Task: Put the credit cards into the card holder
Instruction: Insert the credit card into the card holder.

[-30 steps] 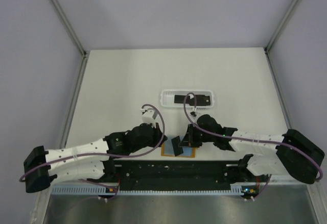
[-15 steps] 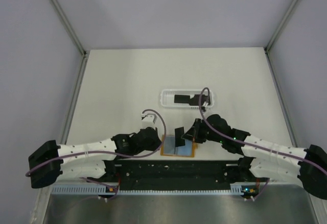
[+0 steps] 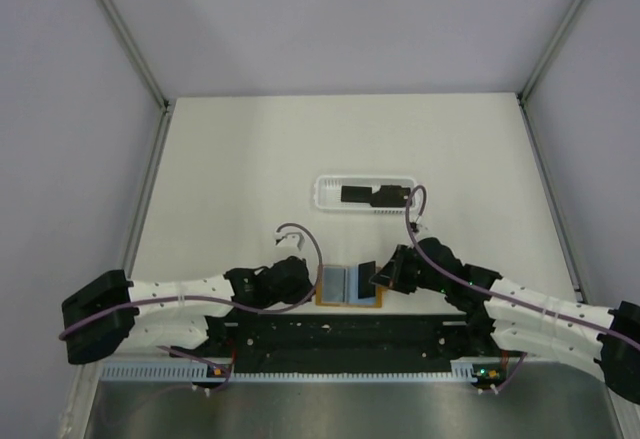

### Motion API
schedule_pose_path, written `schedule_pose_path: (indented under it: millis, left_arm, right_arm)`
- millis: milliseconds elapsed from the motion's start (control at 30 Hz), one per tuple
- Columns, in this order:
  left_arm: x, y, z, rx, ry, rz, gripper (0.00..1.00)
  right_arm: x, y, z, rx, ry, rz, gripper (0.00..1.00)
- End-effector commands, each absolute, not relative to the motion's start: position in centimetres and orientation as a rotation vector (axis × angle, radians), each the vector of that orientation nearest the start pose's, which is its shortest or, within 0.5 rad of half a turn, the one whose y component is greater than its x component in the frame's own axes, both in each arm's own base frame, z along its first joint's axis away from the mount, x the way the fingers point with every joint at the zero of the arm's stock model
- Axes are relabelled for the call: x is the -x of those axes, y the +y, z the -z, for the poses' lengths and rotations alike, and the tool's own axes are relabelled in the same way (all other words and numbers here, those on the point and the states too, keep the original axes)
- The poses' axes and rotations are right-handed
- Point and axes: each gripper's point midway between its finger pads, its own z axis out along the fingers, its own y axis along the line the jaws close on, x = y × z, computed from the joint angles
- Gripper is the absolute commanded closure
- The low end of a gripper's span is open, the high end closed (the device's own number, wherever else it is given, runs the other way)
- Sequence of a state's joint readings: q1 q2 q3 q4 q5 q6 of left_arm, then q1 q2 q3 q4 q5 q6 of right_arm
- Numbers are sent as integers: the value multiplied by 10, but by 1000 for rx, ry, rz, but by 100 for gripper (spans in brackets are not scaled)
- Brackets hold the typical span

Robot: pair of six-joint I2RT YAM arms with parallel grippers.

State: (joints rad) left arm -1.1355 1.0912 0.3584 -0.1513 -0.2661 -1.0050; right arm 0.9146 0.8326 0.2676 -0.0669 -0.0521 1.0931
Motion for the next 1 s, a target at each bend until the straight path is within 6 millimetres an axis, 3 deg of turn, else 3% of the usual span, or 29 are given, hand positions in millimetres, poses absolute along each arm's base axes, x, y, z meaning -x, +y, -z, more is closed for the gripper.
schedule_pose_path:
  millis: [0, 300, 400, 533, 700, 833, 967]
  left_arm:
    - [-105, -230, -2, -20, 2573, 672, 100]
    - [-92, -242, 0, -52, 2603, 703, 100]
    - [-96, -235, -5, -27, 2591, 652, 100]
    - [-110, -230, -35, 13, 2495, 647, 100]
    - [-130, -245, -83, -34, 2309, 760, 100]
    - [-133, -268, -99, -125, 2253, 830, 100]
    - [-131, -284, -95, -196, 2278, 836, 100]
  right_arm:
    - [-132, 244, -80, -202, 2399, -1119, 100]
    - [-128, 244, -78, -153, 2413, -1116, 100]
    - [-126, 243, -78, -103, 2417, -1104, 100]
    - [-124, 243, -81, -20, 2411, -1090, 100]
    - [-122, 248, -86, 92, 2412, -1086, 100]
    - [-124, 255, -90, 193, 2408, -1082, 100]
    - [-129, 260, -95, 240, 2412, -1093, 100]
